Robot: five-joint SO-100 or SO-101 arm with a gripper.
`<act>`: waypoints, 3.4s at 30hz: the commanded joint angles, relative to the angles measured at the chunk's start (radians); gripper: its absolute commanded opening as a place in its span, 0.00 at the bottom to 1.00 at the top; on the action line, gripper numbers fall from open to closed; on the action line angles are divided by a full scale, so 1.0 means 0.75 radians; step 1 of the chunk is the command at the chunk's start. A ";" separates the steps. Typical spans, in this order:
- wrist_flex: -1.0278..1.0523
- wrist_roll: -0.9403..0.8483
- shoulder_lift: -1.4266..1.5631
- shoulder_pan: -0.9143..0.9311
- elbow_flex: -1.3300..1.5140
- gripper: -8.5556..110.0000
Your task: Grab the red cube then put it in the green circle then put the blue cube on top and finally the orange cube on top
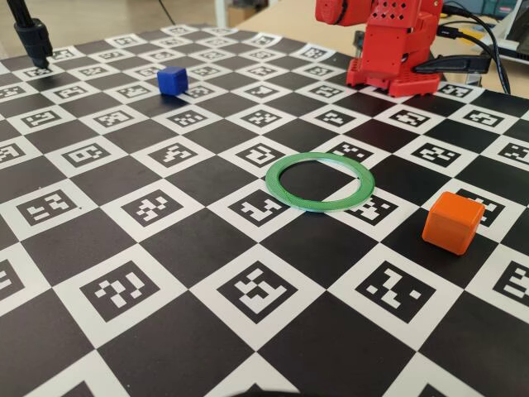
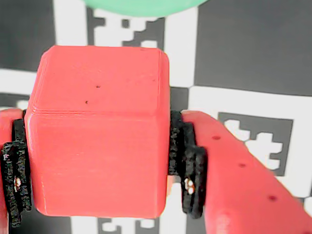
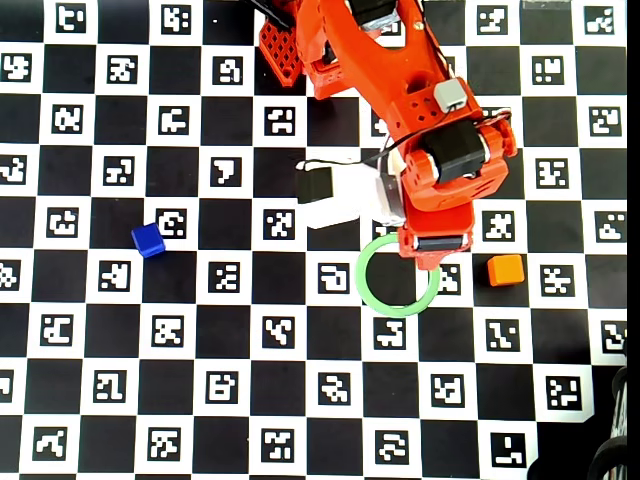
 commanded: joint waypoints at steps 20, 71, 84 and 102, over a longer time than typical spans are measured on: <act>-0.307 0.047 -0.033 -0.018 0.153 0.17; -0.773 -0.039 -0.104 0.061 0.650 0.17; -0.818 -0.006 -0.100 0.037 0.683 0.17; -0.810 0.016 -0.110 -0.020 0.673 0.17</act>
